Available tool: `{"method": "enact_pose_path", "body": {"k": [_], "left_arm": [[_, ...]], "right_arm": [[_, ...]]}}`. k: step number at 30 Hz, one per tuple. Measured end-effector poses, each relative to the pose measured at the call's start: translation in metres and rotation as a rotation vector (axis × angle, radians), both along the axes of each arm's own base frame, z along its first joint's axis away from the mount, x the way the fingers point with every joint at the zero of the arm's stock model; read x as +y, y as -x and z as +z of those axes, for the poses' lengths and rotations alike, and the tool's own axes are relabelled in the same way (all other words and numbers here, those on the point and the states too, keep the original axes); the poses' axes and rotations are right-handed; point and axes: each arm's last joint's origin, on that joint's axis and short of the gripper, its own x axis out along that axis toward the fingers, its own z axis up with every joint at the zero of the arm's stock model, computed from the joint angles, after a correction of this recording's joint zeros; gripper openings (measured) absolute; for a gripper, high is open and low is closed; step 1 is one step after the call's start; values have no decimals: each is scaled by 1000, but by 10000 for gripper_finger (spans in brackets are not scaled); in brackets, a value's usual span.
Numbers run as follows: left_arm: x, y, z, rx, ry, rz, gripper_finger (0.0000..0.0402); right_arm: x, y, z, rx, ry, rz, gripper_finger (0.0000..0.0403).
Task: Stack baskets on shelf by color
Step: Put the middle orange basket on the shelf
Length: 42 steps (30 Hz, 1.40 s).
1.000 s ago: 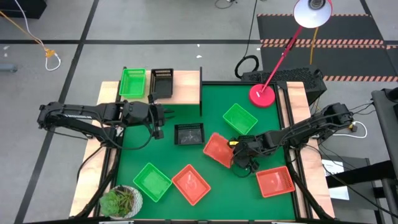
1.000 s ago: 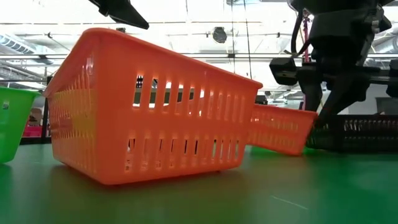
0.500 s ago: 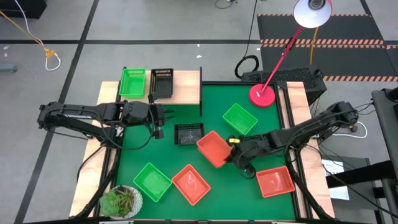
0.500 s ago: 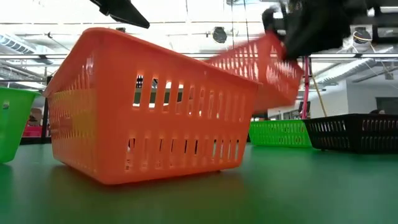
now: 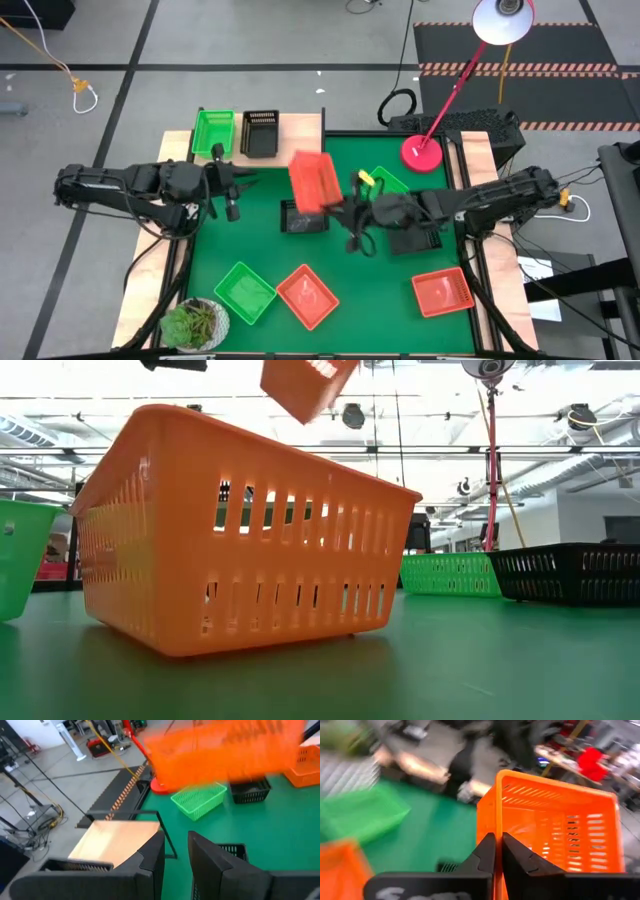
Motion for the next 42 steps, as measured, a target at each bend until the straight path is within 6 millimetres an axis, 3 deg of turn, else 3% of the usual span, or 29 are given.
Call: {"method": "enact_pose_path", "body": {"k": [8, 17, 24, 42], "left_arm": [[0, 0, -8, 82, -4, 30, 88], [2, 0, -9, 93, -12, 53, 88], [2, 0, -10, 93, -8, 55, 88], [2, 0, -10, 102, -7, 56, 88]], "right_arm": [[-50, -48, 42, -48, 1, -149, 10], [-95, -83, 61, 52, 18, -252, 11], [-120, -93, 50, 116, 9, -309, 11], [-174, -115, -24, 403, -53, -293, 11]]}}
